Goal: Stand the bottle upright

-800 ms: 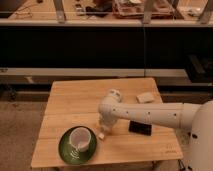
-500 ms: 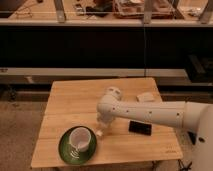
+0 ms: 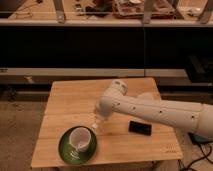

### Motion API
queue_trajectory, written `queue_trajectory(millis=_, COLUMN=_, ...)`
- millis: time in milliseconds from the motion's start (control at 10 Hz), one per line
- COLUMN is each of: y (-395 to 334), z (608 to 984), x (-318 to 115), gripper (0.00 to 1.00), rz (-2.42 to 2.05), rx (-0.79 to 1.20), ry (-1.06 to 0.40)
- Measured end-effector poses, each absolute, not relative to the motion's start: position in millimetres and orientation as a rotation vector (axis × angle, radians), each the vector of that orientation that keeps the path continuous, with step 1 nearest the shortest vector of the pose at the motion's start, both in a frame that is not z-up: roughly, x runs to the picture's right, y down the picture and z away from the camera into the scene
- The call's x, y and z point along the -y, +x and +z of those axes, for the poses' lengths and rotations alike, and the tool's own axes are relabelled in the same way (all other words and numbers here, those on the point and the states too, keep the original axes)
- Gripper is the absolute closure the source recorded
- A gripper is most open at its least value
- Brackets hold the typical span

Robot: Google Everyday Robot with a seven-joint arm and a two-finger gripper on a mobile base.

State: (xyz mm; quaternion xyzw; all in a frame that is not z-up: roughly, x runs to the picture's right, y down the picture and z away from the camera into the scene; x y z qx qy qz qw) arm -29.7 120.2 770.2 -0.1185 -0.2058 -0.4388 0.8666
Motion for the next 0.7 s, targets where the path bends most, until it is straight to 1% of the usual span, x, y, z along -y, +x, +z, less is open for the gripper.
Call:
queue_trajectory(millis=500, y=-28, z=772, x=-122, gripper=0.85, rz=-0.902, rx=0.439, ry=-0.272)
queue_trajectory(millis=700, y=-29, z=768, x=-107, gripper=0.85, rz=-0.814, rx=0.471, ry=-0.257)
